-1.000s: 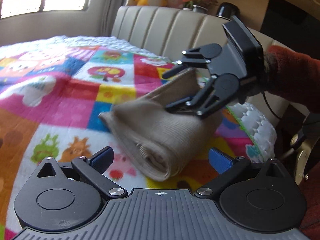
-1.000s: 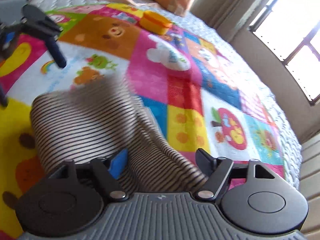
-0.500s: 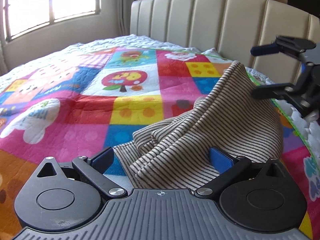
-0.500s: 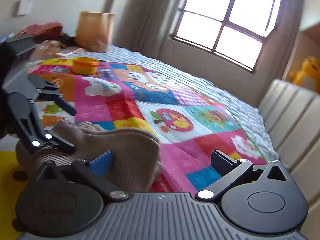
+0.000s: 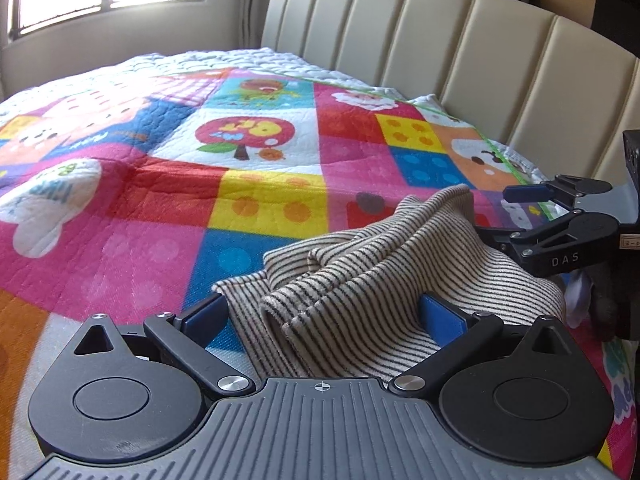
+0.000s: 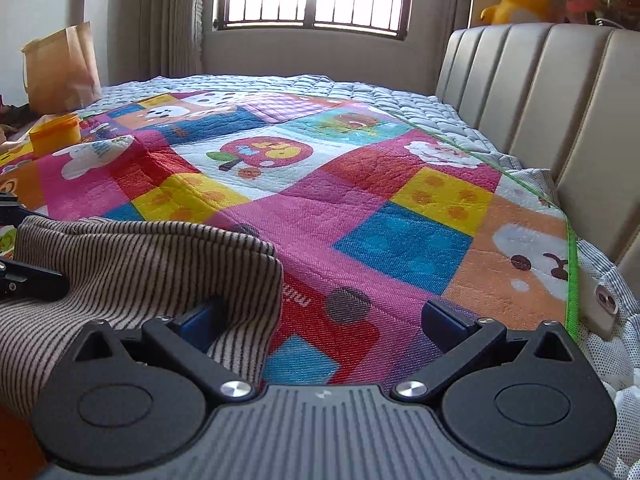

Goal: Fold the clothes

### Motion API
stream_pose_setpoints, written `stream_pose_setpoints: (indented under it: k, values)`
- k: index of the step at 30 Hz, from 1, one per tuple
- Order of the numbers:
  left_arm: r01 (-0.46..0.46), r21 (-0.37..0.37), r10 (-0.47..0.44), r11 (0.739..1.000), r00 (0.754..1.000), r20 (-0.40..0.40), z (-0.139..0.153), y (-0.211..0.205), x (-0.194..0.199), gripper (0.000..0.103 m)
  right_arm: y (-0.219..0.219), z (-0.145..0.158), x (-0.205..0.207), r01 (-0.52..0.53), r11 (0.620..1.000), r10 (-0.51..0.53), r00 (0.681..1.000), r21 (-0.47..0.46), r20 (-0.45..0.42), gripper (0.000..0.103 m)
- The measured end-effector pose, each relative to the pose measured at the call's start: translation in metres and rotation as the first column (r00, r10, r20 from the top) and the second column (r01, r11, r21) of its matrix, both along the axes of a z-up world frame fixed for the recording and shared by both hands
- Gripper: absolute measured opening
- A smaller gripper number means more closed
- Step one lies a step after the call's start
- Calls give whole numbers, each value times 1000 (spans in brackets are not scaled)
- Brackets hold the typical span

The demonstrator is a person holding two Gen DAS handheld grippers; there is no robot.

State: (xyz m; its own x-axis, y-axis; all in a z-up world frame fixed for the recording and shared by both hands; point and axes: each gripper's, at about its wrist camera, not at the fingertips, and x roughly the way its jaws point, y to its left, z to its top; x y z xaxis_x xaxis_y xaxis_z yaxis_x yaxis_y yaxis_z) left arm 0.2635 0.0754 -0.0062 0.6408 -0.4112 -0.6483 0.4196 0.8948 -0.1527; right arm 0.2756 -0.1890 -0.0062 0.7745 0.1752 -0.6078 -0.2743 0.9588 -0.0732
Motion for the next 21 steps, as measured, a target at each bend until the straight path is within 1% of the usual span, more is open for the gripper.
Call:
stream_pose_setpoints:
  k: [3,5,7,9,12,14,15,16,19,21]
  values:
    - [-11,-27,10,1000,1000,-21,-2,3,1,103,-2,1,-1,3,1000,-3,1000,16,-3,103]
    - [-18,-42,17,999,999,-37,-3,5,2,103,-6,5,-2,4,999,-4,1000,50,-12,103]
    - [-21,-49,19,999,999,-48,-3,7,2,103,-9,16,-11,-7,996,6,1000,86,13,103]
    - [-20,-54,17,998,998,-54,-3,7,3,103,-5,31,-26,-41,994,31,995,100,96,103]
    - [-22,-61,18,998,998,-60,-4,7,4,103,16,49,-35,-36,999,34,974,6,223,103]
    - [-26,-66,22,997,998,-64,-5,8,3,103,31,49,-20,15,994,12,970,-109,243,103]
    - [-30,-67,26,997,998,-65,-5,8,3,103,35,42,-5,31,987,1,980,-157,201,103]
    - [-35,-68,30,997,997,-66,-5,9,2,103,37,31,10,36,982,-10,990,-185,141,103]
    - [-46,-72,41,996,997,-69,-5,8,3,103,28,2,35,42,989,-37,998,-139,44,103]
    - [-36,-69,31,997,997,-66,-5,7,4,103,16,4,36,55,997,-56,998,-57,-5,103]
